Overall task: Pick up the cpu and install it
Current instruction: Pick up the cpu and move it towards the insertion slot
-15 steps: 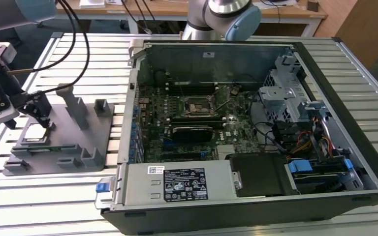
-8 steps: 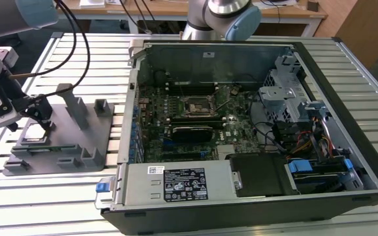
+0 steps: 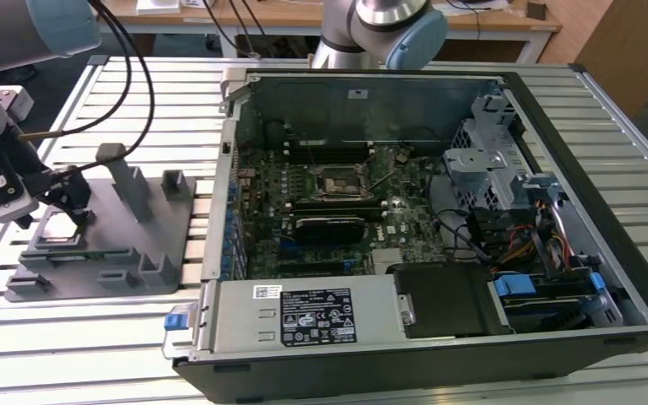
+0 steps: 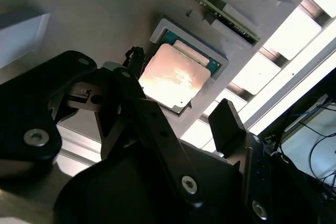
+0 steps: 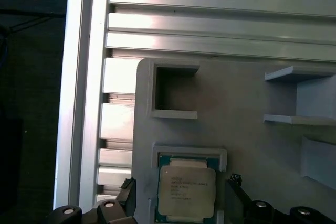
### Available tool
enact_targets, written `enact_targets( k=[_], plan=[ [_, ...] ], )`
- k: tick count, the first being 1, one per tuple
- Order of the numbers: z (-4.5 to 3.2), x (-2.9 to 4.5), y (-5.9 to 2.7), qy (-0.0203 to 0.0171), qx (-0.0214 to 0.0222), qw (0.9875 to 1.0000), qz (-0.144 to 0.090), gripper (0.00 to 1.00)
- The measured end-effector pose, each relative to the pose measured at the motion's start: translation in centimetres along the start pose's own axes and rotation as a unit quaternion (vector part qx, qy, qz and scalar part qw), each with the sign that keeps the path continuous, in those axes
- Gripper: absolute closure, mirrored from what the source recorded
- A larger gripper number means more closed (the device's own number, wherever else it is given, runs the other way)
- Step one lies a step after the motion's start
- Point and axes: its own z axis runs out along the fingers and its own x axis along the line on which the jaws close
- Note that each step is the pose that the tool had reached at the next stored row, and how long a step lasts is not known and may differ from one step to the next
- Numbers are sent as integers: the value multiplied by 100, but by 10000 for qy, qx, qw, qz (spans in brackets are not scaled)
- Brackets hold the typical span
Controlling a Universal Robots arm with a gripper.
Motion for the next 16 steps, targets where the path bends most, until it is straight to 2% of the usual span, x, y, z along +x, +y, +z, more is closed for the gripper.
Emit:
enact_targets(
  k=[7,12,16],
  plan=[
    [41,-1,15,-2,2,10000,75,24],
    [72,-2,27,0,47,9999,116,24],
    [89,-5,37,-1,53,9999,141,24]
  ],
)
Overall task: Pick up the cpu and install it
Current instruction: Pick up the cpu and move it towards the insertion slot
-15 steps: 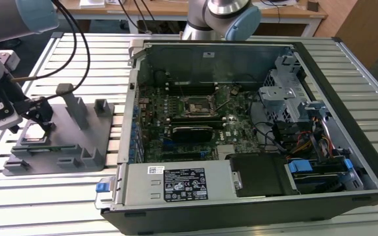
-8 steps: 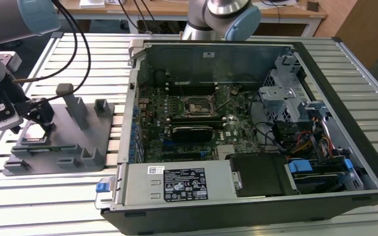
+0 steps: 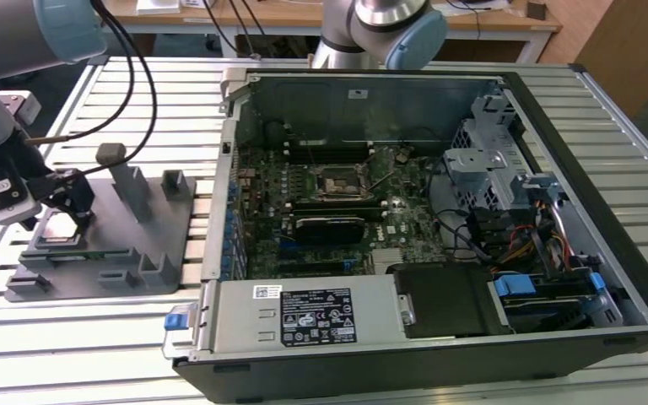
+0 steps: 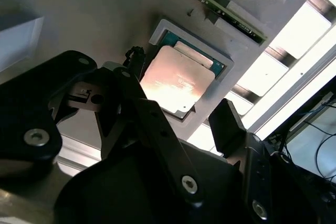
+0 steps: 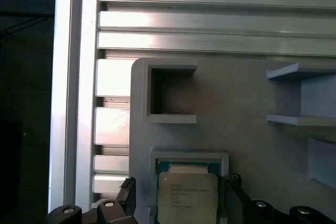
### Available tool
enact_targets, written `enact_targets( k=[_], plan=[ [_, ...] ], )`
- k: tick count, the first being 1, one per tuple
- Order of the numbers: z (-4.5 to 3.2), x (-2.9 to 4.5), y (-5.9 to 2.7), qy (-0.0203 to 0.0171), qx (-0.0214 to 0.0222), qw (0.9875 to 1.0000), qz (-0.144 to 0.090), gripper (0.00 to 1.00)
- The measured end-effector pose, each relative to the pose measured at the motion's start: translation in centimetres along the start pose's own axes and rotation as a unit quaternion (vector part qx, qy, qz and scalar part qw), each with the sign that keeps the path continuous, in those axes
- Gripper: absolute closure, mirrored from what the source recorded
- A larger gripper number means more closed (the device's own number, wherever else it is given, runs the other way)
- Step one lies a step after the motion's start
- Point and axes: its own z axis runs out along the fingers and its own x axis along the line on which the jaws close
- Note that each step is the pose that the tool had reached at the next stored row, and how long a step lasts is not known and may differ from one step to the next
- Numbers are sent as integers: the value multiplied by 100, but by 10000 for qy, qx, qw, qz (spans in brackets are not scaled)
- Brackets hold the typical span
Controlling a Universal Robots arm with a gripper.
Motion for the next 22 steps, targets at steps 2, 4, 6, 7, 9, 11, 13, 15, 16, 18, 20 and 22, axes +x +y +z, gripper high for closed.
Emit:
enact_targets(
  k=[2,4,6,7,9,11,13,15,16,18,20,22],
  plan=[
    [5,-3,2,0,0,10000,2,24],
    [8,-8,3,-1,-1,10000,3,24],
    [6,-16,2,1,0,10000,2,24],
    [7,-19,2,0,0,10000,2,24],
    [7,-19,2,0,0,10000,3,25],
    [7,-20,2,0,1,10000,2,32],
    [4,-20,2,0,1,10000,0,32],
    [3,-20,2,-1,2,10000,-3,32],
    [3,-20,2,-1,3,10000,-6,32],
    [3,-20,2,0,4,10000,-21,34],
    [3,-20,2,0,4,10000,-27,41],
    [2,-20,2,1,4,10000,-28,41]
  ],
)
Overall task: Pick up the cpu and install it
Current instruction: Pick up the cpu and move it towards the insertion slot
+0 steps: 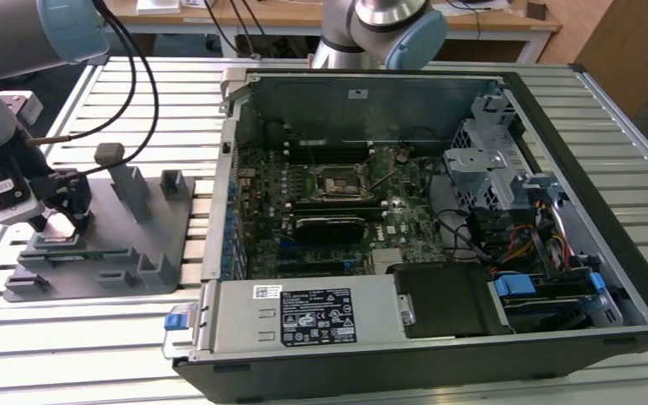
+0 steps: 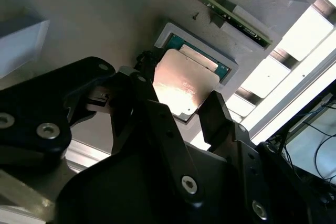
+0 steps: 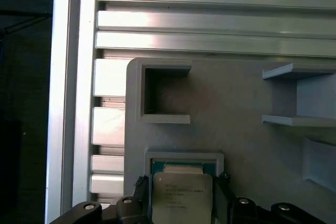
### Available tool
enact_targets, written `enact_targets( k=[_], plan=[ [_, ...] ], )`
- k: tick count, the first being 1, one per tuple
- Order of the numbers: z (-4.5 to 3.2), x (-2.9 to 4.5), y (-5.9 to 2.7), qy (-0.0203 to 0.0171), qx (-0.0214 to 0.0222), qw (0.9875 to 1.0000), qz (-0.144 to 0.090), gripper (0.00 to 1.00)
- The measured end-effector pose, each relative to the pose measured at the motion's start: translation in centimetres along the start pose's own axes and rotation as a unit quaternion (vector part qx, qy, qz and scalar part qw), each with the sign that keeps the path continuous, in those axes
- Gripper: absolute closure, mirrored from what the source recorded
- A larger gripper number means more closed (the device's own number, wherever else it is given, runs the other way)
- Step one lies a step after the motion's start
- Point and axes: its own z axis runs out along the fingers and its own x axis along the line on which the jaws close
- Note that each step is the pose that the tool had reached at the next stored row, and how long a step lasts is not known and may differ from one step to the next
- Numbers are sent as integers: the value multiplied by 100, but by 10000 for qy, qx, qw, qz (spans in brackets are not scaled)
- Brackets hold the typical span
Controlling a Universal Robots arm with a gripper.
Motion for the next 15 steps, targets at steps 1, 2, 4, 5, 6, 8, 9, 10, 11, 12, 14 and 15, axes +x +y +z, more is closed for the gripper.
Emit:
enact_targets(
  k=[1,2,4,5,6,8,9,10,11,12,14,15],
  plan=[
    [-1,0,0,0,0,10000,-1,41],
    [-2,0,0,0,0,10000,-2,41],
    [-2,1,-4,0,0,10000,-1,41],
    [-2,0,-10,0,0,10000,-2,41],
    [-1,0,-16,-1,0,10000,-2,41],
    [-2,1,-27,0,0,10000,-2,41],
    [-2,1,-28,0,1,10000,-1,41],
    [-2,1,-28,0,0,10000,-1,41],
    [-2,0,-28,-1,0,10000,-1,41],
    [-2,0,-29,-1,0,10000,-2,41],
    [-5,1,-30,-1,0,10000,-2,42],
    [-7,1,-29,-1,0,10000,-2,46]
  ],
)
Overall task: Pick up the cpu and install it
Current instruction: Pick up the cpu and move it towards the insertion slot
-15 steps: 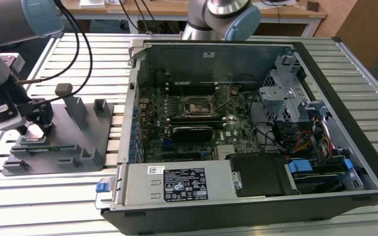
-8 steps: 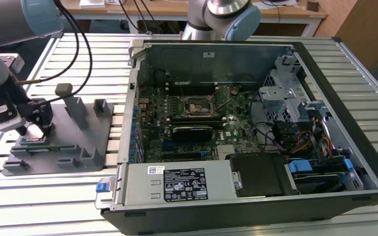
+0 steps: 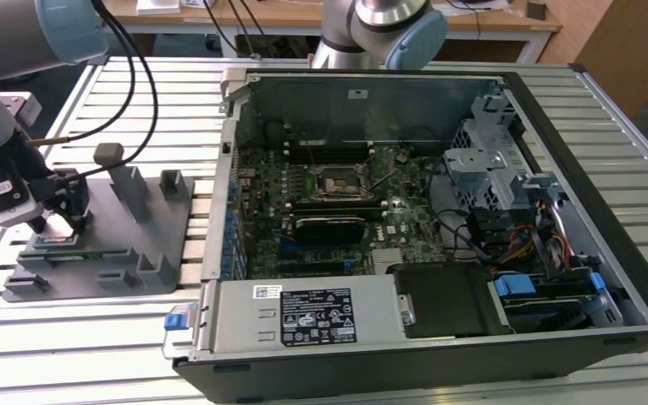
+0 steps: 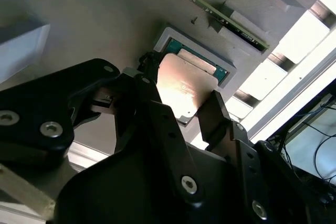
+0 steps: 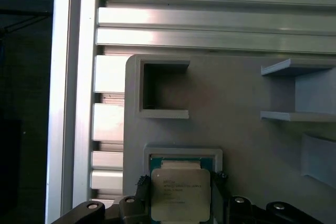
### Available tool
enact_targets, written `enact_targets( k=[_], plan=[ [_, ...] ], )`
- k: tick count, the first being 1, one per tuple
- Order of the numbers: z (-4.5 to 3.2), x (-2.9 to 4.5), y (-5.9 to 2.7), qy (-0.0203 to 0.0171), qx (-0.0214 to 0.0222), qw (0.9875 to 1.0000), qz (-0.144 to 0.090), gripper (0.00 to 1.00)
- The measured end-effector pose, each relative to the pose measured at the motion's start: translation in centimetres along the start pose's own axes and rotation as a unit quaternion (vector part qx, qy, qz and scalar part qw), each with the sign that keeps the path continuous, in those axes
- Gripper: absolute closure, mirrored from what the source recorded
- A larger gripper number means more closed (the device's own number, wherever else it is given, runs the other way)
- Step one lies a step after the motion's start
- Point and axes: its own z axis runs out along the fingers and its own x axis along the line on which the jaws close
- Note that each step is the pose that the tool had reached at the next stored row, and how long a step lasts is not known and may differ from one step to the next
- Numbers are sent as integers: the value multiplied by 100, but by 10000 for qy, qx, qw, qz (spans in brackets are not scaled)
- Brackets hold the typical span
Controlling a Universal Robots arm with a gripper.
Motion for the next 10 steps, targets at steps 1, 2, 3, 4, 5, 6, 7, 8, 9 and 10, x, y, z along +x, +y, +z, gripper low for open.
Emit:
enact_targets(
  k=[1,2,3,4,5,6,7,8,9,10],
  plan=[
    [-3,0,0,0,0,10000,0,46],
    [-8,0,0,1,0,10000,0,46],
    [-14,0,0,1,1,10000,0,46],
    [-24,1,0,2,1,10000,0,46],
    [-34,1,0,2,1,10000,0,46],
    [-44,0,0,1,0,10000,0,46],
    [-56,0,0,1,0,10000,0,46],
    [-68,0,0,1,0,10000,0,46],
    [-80,1,1,1,0,10000,0,46],
    [-97,1,1,1,0,10000,0,46]
  ],
)
